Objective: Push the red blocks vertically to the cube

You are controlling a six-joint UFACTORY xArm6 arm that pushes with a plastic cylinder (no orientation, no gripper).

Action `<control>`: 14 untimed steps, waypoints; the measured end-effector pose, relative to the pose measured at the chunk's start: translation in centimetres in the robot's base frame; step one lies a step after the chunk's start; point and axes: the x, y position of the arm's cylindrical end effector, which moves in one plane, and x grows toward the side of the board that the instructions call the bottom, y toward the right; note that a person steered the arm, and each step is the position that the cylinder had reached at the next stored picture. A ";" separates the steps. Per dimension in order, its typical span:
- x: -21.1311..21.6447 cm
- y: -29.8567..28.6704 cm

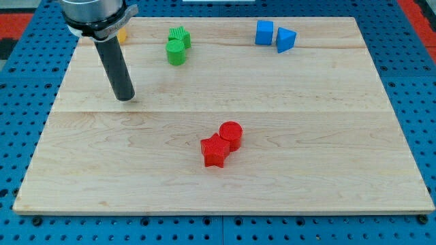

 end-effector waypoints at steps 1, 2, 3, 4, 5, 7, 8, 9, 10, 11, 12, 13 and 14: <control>5.3 4.2; 11.3 10.7; 19.6 13.7; 18.5 14.6; 15.1 12.8; 11.7 19.2; 9.6 21.0; 9.1 20.9; 8.4 18.7; 5.0 18.6; 3.7 19.0; 3.5 19.8; 3.5 20.5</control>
